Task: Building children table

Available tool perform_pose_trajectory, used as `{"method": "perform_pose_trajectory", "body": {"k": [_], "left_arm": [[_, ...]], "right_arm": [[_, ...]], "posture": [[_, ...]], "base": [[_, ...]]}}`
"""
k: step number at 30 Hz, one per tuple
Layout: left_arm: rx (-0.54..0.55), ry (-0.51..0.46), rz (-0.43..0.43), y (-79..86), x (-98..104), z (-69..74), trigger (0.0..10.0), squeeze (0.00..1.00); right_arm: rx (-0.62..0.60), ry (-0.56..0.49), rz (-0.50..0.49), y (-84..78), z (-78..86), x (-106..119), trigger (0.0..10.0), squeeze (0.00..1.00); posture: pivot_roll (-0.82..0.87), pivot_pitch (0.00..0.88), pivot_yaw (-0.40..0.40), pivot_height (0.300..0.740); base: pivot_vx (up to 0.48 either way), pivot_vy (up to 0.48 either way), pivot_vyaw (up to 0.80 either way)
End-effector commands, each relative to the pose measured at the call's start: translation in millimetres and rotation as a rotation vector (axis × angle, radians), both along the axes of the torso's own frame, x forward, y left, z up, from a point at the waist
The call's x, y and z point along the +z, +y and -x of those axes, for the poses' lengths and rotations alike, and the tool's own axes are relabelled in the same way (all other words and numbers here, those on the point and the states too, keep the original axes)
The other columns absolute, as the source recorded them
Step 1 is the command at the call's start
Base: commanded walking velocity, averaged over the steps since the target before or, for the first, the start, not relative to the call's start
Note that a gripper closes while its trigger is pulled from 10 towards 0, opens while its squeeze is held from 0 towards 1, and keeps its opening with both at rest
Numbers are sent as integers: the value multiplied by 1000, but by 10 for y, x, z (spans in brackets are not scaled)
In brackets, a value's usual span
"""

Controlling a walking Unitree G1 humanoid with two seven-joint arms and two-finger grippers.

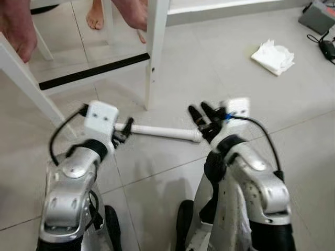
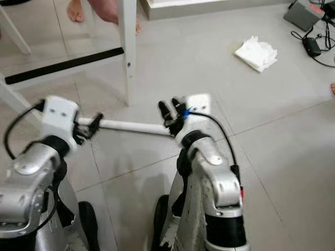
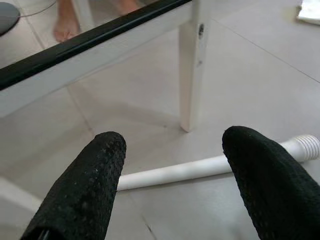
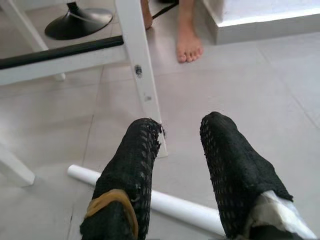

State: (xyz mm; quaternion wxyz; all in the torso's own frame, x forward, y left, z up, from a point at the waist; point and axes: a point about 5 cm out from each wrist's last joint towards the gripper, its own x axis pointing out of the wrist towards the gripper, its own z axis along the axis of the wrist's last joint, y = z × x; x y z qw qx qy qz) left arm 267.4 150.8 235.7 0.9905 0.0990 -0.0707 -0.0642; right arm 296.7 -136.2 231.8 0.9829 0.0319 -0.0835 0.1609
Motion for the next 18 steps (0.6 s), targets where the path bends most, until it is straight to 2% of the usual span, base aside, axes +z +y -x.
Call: {"method": "perform_pose_trajectory", "body": {"k": [1, 7, 11, 18], "left_arm": [[2, 13, 16, -10, -47, 76, 10000, 0], [-15, 41, 35, -58, -145, 129, 10000, 0], [-24, 59, 41, -59, -205, 137, 10000, 0], [-36, 80, 75, -170, -298, 309, 10000, 0]], "right_arm": [[-31, 16, 5, -54, 59, -47, 10000, 0], [-66, 33, 12, -88, 64, -58, 10000, 0], [-74, 38, 16, -55, 54, -69, 10000, 0], [-74, 78, 15, -113, 251, -177, 10000, 0]], "posture": [[40, 323, -103, 325], [31, 289, -100, 345], [27, 277, -99, 355], [25, 254, -102, 375]], "base": [[0, 0, 0], [0, 0, 0], [0, 0, 0], [0, 0, 0]]}}
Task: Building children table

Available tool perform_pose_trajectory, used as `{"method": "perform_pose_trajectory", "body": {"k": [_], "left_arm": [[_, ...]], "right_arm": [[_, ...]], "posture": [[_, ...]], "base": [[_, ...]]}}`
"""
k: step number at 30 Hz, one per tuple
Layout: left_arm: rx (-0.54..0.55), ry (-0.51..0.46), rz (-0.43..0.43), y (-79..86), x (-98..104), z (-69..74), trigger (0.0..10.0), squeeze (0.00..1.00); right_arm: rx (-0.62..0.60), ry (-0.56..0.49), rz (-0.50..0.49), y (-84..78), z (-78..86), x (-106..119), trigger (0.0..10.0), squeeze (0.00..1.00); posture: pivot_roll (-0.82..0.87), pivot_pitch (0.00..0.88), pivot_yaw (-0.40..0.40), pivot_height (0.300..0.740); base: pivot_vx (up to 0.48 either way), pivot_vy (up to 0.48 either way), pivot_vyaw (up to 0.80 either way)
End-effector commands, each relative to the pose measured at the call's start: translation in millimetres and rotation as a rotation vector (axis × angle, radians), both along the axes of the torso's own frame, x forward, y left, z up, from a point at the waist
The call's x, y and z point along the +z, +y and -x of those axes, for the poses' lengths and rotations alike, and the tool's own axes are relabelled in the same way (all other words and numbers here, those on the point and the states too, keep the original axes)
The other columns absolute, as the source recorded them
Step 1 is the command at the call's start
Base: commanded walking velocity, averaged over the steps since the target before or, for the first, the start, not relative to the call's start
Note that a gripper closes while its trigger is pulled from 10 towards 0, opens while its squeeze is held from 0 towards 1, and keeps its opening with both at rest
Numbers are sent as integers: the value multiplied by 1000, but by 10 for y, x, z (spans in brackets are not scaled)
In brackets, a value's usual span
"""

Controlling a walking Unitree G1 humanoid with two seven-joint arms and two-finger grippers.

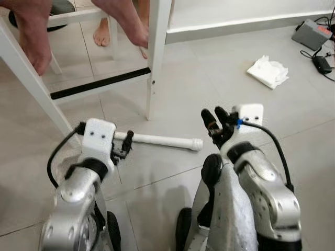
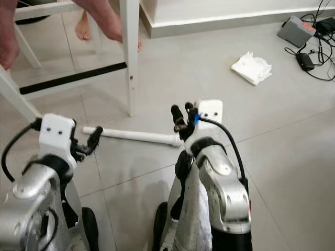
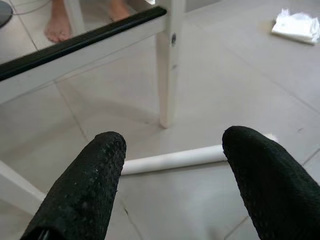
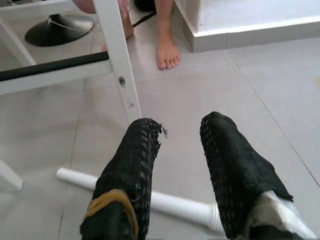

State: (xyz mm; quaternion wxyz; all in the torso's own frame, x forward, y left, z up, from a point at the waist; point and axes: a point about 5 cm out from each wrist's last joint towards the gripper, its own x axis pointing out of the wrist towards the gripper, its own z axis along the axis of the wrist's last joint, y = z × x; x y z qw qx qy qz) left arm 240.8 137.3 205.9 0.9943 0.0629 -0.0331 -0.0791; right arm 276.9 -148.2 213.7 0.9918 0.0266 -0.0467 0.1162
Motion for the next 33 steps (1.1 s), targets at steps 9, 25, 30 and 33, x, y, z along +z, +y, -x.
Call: {"method": "perform_pose_trajectory", "body": {"k": [9, 25, 30, 33], "left_arm": [[12, -4, 30, -70, 6, 121, 10000, 0], [28, 10, 41, -81, -2, 135, 10000, 0], [41, 12, 45, -70, 8, 137, 10000, 0], [48, 17, 46, -70, -2, 156, 10000, 0]], "right_arm": [[-9, 47, -15, 1, 167, -84, 10000, 0], [-10, 66, -19, 78, 184, -82, 10000, 0], [-5, 68, -19, 100, 186, -77, 10000, 0], [-2, 67, -15, 104, 195, -71, 10000, 0]], "posture": [[27, 256, -95, 410], [25, 271, -95, 465], [29, 280, -95, 485], [27, 283, -97, 500]], "base": [[0, 0, 0], [0, 0, 0], [0, 0, 0], [0, 0, 0]]}}
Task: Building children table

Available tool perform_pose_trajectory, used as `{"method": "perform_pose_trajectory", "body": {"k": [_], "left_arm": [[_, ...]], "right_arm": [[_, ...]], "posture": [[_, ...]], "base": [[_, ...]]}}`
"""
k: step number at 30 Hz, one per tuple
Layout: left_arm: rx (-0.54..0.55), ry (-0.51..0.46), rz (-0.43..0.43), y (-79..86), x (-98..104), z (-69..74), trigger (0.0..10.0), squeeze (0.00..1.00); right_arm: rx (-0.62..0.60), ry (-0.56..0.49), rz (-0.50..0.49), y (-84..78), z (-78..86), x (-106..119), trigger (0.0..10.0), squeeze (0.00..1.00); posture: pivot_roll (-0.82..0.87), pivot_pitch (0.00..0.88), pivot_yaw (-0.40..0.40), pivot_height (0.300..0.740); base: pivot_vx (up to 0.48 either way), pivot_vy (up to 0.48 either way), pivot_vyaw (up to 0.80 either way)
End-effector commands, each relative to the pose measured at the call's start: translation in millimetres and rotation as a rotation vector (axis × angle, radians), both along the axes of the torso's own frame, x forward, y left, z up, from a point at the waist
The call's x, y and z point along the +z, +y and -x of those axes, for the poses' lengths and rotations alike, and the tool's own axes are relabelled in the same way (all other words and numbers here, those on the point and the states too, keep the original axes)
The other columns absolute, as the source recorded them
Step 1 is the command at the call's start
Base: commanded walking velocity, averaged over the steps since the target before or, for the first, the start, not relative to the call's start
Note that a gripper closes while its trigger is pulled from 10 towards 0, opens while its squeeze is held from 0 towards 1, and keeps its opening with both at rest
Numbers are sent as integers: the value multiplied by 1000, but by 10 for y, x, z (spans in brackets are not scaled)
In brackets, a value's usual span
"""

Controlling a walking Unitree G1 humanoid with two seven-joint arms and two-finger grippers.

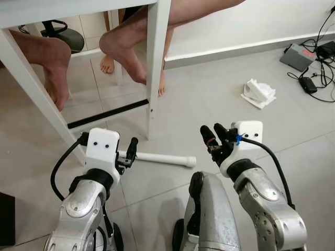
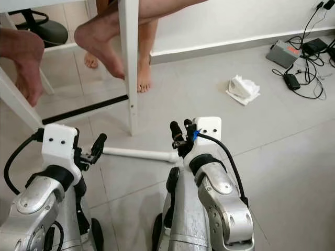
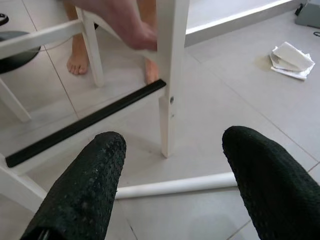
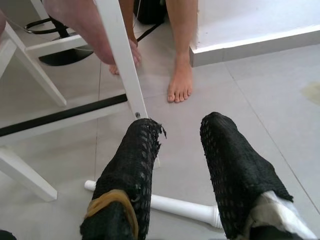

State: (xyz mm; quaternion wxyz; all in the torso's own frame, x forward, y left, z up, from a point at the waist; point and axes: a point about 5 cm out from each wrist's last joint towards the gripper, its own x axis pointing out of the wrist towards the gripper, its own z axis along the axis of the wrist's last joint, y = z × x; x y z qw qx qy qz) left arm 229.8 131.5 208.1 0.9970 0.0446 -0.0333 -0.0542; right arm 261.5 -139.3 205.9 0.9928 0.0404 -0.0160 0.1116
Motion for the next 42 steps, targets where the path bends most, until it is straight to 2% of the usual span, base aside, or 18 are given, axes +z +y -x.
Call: {"method": "perform_pose_trajectory", "body": {"k": [1, 11, 20, 42], "left_arm": [[-1, 18, 8, -12, -24, 47, 10000, 0], [51, -5, 21, 24, 16, -32, 10000, 0], [48, 18, 19, -8, -32, 50, 10000, 0], [51, 7, 13, 20, -20, 6, 10000, 0]], "right_arm": [[4, 2, 5, 15, 41, 7, 10000, 0], [6, 2, 5, 20, 63, 22, 10000, 0], [3, -3, 3, 15, 39, 47, 10000, 0], [-14, -24, -3, 4, -42, 109, 10000, 0]], "posture": [[27, 283, -97, 500], [21, 281, -99, 535], [27, 279, -96, 565], [34, 260, -96, 640]], "base": [[0, 0, 0], [0, 0, 0], [0, 0, 0], [0, 0, 0]]}}
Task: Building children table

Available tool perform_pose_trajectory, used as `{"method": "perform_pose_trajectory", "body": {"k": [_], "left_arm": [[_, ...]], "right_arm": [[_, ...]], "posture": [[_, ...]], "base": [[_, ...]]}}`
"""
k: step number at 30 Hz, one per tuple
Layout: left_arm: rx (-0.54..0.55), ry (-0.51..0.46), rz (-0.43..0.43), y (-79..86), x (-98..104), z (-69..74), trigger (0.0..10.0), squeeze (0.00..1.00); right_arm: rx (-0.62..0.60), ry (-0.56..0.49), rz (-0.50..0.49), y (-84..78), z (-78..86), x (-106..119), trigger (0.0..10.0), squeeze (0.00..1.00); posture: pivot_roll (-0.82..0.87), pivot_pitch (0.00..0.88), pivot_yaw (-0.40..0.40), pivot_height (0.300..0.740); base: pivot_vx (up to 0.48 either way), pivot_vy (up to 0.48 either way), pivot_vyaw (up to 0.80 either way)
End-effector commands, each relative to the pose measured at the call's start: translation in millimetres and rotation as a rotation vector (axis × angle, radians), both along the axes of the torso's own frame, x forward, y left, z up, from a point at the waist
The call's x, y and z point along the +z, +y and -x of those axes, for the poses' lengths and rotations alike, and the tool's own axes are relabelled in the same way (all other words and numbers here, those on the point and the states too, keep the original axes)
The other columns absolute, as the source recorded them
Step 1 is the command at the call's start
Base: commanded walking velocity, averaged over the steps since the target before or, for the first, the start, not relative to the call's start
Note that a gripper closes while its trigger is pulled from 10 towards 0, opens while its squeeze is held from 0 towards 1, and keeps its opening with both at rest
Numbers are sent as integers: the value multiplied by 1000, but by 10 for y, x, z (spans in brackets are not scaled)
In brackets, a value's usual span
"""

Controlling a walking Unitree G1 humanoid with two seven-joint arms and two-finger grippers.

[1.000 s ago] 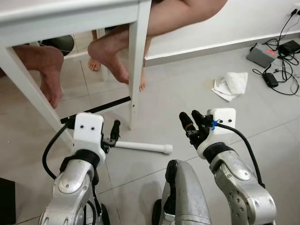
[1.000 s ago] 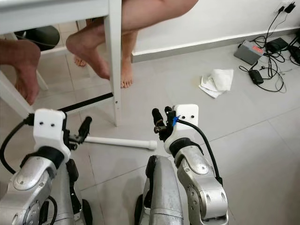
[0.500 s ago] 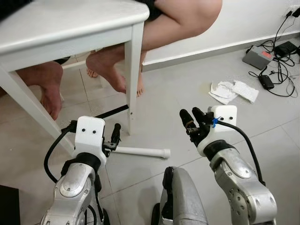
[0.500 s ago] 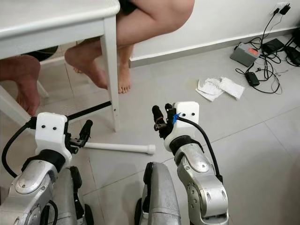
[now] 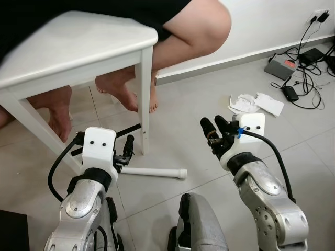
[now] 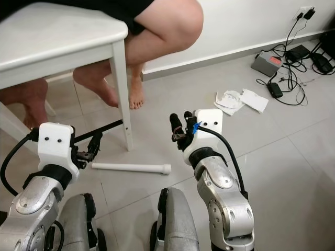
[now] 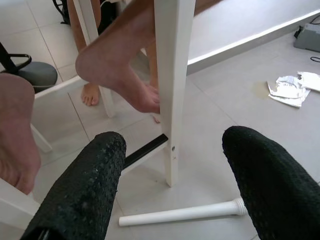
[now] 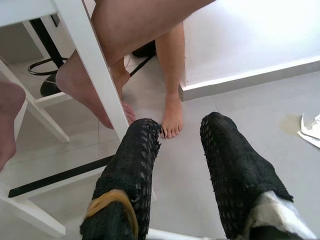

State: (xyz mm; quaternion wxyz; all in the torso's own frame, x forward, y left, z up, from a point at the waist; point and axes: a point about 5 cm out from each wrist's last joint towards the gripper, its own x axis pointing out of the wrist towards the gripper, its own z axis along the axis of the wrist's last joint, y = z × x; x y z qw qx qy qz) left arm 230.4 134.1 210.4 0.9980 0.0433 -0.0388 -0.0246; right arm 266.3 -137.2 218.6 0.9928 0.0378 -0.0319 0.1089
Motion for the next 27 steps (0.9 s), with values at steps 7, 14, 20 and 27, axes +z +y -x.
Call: {"method": "perform_pose_trajectory", "body": {"k": [7, 14, 20, 27], "left_arm": [[-5, 20, 6, -3, -44, 18, 10000, 0], [-6, 20, 8, -6, -44, 17, 10000, 0], [-6, 19, 8, -7, -44, 13, 10000, 0], [-5, 16, 9, -6, -38, -1, 10000, 0]], "right_arm": [[-11, 2, -5, -30, -9, -2, 10000, 0], [-17, -3, -8, -37, -23, 13, 10000, 0], [-21, -5, -9, -44, -31, 18, 10000, 0], [-22, -7, -11, -47, -43, 24, 10000, 0]], "posture": [[37, 261, -97, 665], [37, 259, -95, 685], [37, 260, -97, 715], [38, 256, -95, 740]], "base": [[0, 0, 0], [0, 0, 0], [0, 0, 0], [0, 0, 0]]}}
